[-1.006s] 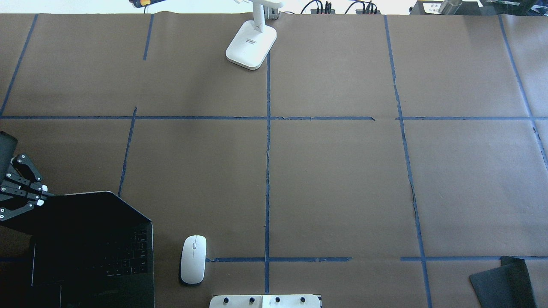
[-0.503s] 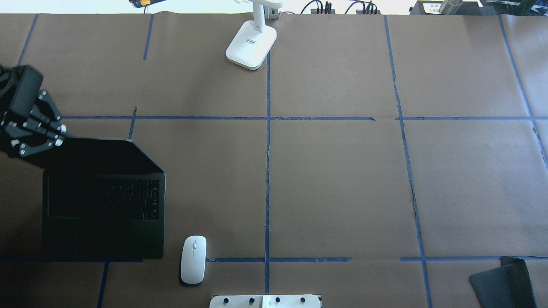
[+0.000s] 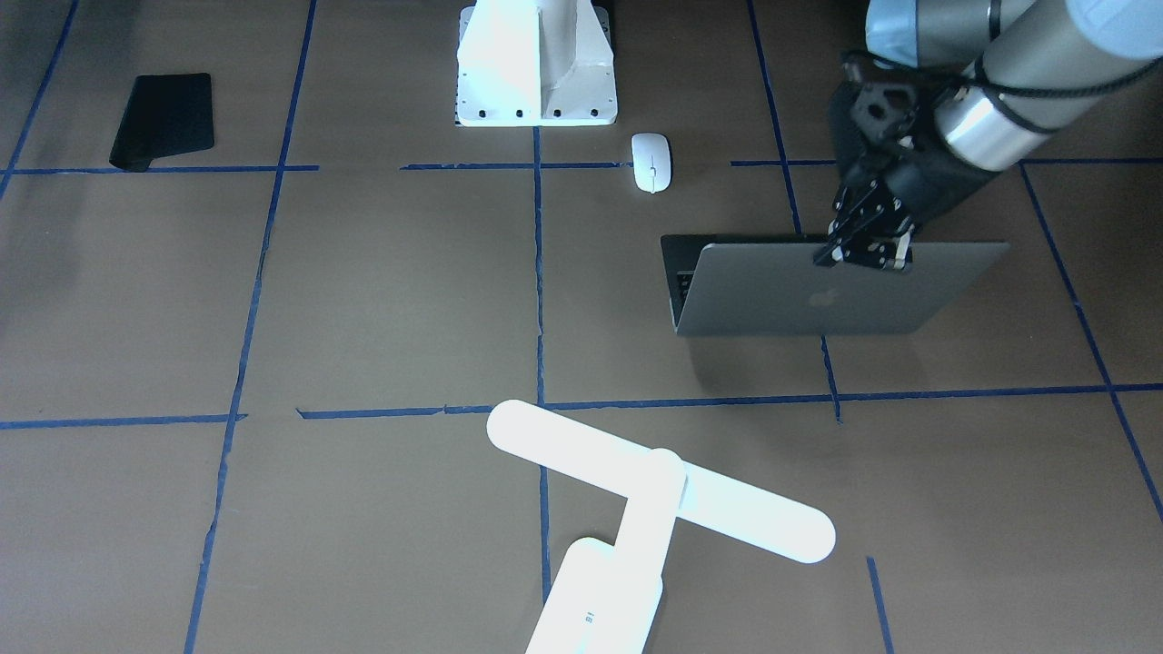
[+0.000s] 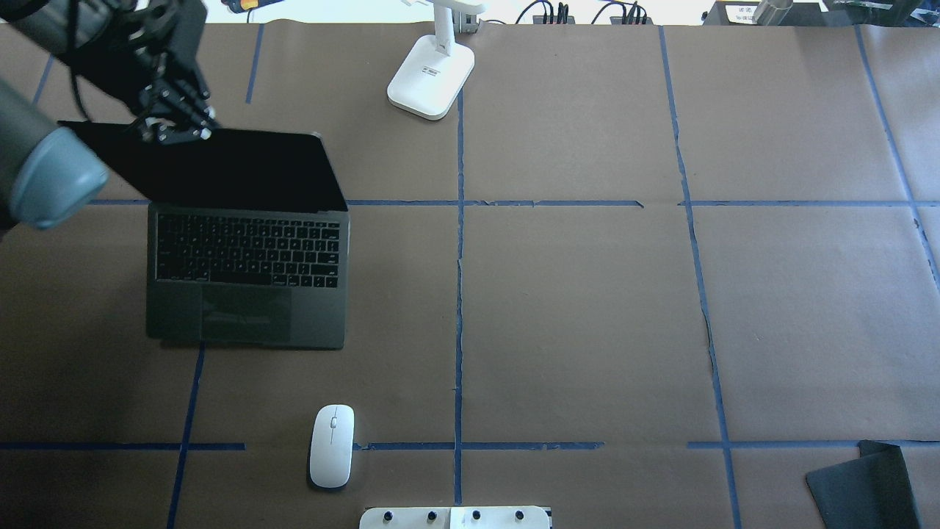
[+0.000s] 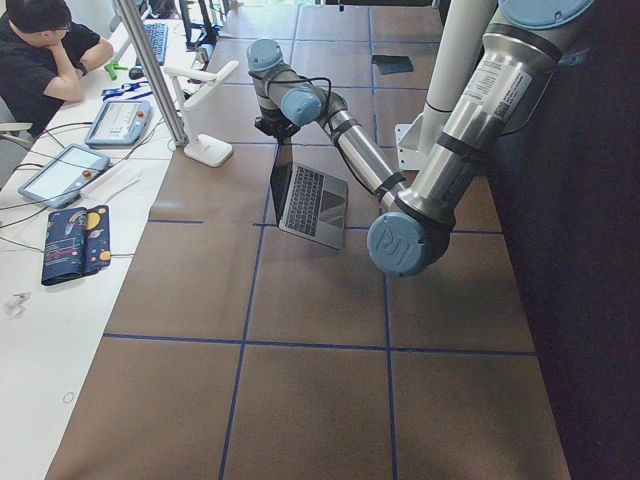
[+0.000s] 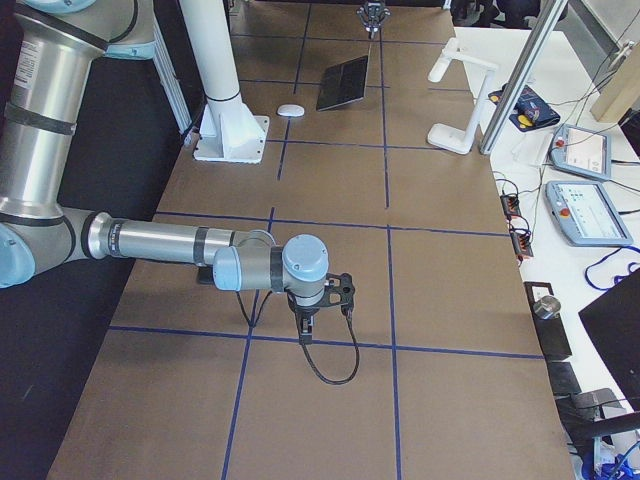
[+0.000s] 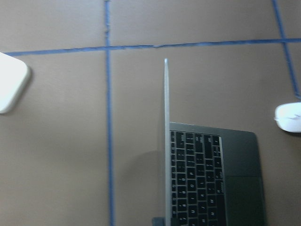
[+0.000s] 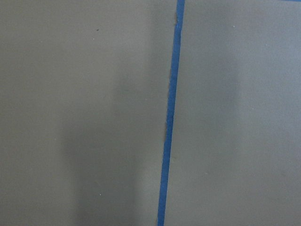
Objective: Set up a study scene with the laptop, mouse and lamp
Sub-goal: 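Slide the laptop with the left gripper away from the robot beside the lamp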
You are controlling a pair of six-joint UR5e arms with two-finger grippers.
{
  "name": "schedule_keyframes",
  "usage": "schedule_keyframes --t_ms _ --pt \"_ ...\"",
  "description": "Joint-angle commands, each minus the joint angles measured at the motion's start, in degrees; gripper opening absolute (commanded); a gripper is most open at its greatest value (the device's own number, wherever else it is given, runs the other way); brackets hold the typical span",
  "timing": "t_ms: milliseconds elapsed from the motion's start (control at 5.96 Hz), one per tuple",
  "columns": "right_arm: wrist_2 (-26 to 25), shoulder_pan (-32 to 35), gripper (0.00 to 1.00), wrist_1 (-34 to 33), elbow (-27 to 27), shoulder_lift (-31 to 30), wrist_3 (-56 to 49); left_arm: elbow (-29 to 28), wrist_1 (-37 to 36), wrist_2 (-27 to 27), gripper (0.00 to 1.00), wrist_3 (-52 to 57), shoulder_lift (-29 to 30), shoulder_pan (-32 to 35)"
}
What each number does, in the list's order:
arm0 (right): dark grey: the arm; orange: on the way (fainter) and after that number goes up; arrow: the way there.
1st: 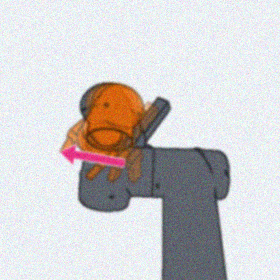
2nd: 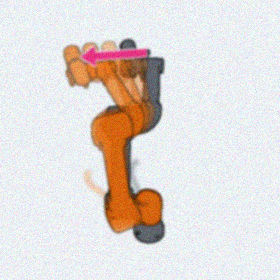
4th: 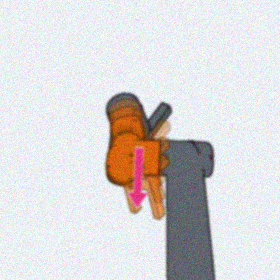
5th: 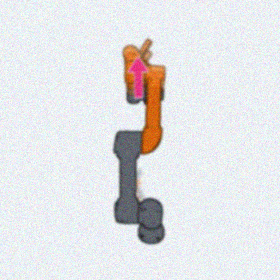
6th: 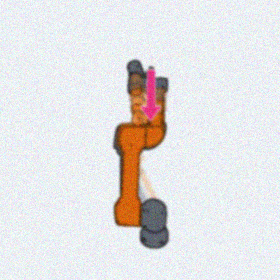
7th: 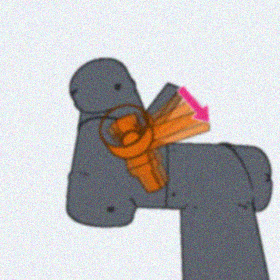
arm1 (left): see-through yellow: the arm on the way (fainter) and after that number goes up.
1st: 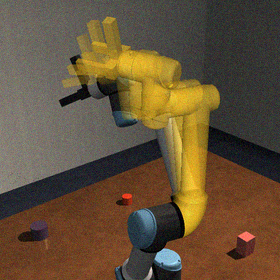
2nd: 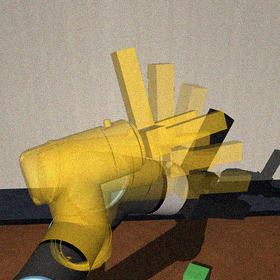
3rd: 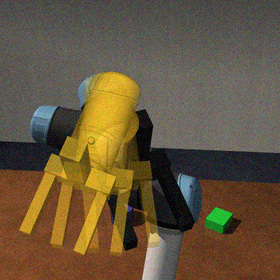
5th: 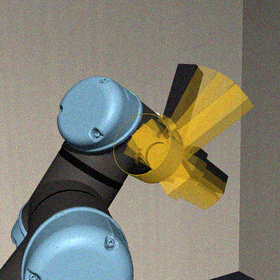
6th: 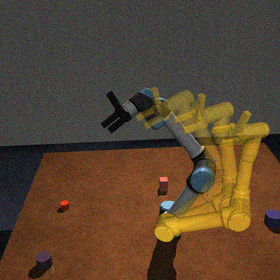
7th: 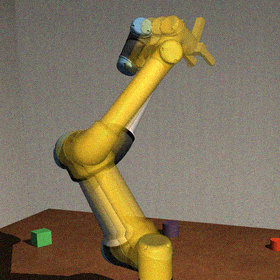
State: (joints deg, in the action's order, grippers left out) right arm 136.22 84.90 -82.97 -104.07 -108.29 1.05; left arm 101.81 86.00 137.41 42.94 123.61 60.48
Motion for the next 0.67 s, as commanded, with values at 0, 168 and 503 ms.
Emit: schedule_keyframes --t_ms 0,168,503 --pt "0.01 0.0 1.0 0.0 0.0 0.01 0.0 -17.42 2.75 -1.26 0.0 -1.44 13.61 -0.1" --pt "0.01 0.0 1.0 0.0 0.0 0.01 0.0 -24.04 12.08 -2.57 0.0 -5.54 15.07 -0.36" --pt "0.01 0.0 1.0 0.0 0.27 0.01 -0.09 -33.4 19.46 -2.67 0.0 -8.66 19.55 -0.63"
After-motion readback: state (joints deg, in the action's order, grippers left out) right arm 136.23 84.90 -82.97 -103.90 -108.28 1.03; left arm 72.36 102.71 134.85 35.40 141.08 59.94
